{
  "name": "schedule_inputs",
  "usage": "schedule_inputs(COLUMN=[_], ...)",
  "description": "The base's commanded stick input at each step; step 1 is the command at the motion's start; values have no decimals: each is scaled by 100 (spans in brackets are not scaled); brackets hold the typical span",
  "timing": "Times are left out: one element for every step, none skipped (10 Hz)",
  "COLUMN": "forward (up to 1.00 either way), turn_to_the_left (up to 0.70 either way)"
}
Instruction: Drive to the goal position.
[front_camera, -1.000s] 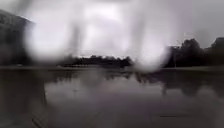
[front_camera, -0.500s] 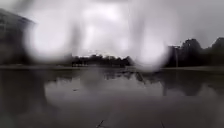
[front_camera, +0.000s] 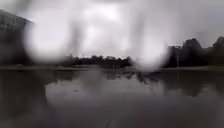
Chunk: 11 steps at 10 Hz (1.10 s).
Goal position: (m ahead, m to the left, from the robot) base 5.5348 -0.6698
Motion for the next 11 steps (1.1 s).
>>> schedule_inputs(forward=[70,70,70,70,70,70,70,70,70,70,70], turn_to_the_left=[0,0,0,0,0,0,0,0,0,0,0])
